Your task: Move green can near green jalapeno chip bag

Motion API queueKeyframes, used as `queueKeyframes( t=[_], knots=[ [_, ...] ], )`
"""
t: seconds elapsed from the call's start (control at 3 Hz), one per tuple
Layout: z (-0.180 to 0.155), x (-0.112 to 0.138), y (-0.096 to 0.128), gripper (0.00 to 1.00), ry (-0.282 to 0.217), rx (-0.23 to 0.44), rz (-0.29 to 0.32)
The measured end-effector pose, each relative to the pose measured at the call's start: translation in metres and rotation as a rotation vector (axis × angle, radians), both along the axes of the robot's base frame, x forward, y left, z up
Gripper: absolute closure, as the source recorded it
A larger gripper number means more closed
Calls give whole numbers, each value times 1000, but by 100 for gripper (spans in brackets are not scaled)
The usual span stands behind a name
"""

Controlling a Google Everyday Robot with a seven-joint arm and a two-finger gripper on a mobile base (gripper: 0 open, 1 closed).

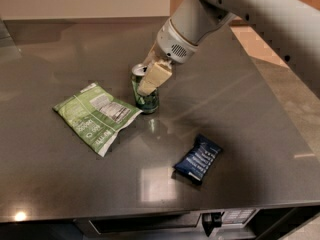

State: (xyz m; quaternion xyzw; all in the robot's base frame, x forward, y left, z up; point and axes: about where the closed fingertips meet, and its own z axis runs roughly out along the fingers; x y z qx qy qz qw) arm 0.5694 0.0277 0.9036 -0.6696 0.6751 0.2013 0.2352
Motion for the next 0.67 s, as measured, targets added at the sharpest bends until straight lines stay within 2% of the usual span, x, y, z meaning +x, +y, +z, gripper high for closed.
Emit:
queueKeyframes(
  t=[0.33, 0.67],
  knots=[
    [-1, 0, 1, 0, 1, 0, 2],
    [-1, 0, 1, 0, 1, 0, 2]
  ],
)
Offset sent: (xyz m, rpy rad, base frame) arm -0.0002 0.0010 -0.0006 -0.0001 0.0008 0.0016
